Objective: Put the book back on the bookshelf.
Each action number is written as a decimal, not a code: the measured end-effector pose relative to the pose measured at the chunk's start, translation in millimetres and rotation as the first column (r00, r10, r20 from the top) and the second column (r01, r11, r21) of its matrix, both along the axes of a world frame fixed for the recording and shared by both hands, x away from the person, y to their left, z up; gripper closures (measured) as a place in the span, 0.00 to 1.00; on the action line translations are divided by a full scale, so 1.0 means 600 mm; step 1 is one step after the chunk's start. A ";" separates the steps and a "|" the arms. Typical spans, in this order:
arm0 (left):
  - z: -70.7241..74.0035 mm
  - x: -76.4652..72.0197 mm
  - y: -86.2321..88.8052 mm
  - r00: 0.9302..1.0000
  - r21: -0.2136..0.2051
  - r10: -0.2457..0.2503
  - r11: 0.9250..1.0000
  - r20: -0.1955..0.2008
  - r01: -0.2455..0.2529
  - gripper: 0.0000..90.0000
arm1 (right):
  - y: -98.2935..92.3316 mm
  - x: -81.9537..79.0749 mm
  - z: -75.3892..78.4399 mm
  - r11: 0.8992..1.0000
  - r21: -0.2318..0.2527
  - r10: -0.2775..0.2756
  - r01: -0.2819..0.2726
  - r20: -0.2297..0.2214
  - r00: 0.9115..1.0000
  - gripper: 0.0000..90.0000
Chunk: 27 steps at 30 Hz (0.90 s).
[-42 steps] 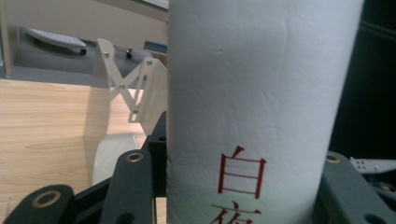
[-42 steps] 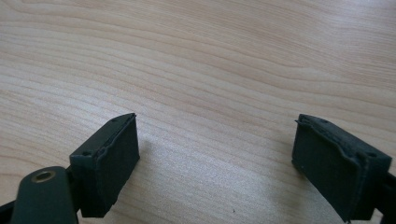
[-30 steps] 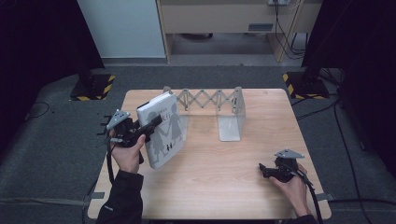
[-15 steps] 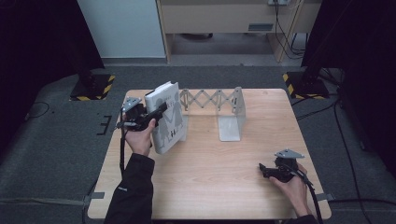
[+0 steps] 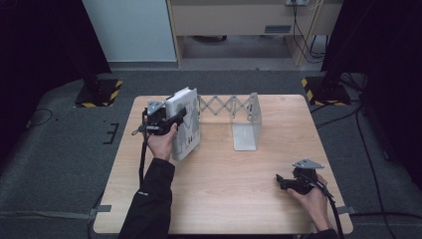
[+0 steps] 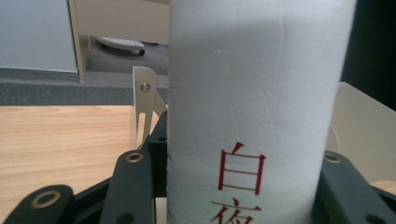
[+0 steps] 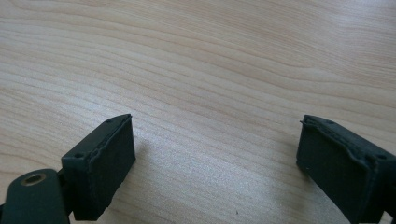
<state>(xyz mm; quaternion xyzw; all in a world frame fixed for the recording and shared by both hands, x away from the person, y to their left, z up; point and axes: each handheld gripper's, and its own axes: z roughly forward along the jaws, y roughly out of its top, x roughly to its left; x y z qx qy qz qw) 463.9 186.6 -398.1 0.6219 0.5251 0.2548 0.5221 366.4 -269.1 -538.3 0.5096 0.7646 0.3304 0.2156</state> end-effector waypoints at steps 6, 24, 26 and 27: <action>-0.011 0.010 -0.007 1.000 0.011 0.009 1.000 0.009 -0.009 0.58 | 0.000 0.000 0.000 1.000 0.000 0.001 -0.001 0.000 1.000 0.13; -0.039 -0.064 0.005 1.000 0.080 -0.021 0.997 0.023 0.019 0.57 | 0.000 0.001 0.000 1.000 -0.002 0.004 -0.004 -0.001 1.000 0.13; -0.045 -0.075 0.009 1.000 0.079 -0.022 0.997 0.022 0.021 0.57 | 0.000 0.001 0.000 1.000 -0.002 0.003 -0.003 -0.001 1.000 0.13; -0.048 -0.079 0.012 0.999 0.080 -0.024 0.997 0.021 0.023 0.57 | 0.000 0.001 0.000 1.000 -0.002 0.004 -0.004 -0.001 1.000 0.13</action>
